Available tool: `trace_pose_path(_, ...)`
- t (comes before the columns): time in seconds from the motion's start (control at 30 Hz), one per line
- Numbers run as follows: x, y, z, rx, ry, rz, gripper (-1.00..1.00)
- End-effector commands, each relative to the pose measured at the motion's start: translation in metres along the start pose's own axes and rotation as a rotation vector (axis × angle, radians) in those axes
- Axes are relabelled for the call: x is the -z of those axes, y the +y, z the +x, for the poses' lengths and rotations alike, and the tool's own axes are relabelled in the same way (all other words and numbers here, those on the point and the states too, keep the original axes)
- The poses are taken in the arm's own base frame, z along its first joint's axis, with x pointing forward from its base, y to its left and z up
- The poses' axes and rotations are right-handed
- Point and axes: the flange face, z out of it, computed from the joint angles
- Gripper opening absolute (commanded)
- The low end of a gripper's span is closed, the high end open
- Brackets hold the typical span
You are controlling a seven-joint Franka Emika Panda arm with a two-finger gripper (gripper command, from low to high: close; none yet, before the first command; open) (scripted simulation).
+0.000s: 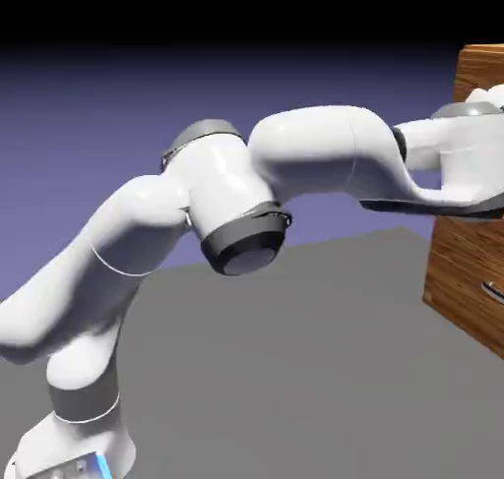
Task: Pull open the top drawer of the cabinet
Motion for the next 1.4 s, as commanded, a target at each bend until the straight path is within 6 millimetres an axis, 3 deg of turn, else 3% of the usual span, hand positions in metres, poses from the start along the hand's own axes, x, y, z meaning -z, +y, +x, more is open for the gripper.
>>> trace_pose_path(0.0, -0.005, -0.005, -0.002, 0.045, 0.002, -0.003, 0.00)
trace_pose_path(0.1, -0.019, -0.017, -0.007, 0.167, 0.011, -0.012, 0.00)
trace_pose_path(0.4, -0.037, -0.023, 0.000, 0.160, 0.002, -0.007, 0.00)
trace_pose_path(1.0, -0.069, -0.017, -0.006, 0.168, 0.011, -0.012, 0.00)
trace_pose_path(1.03, -0.069, -0.017, -0.006, 0.168, 0.011, -0.012, -1.00)
trace_pose_path(1.37, -0.054, -0.017, -0.006, 0.168, 0.012, -0.012, -1.00)
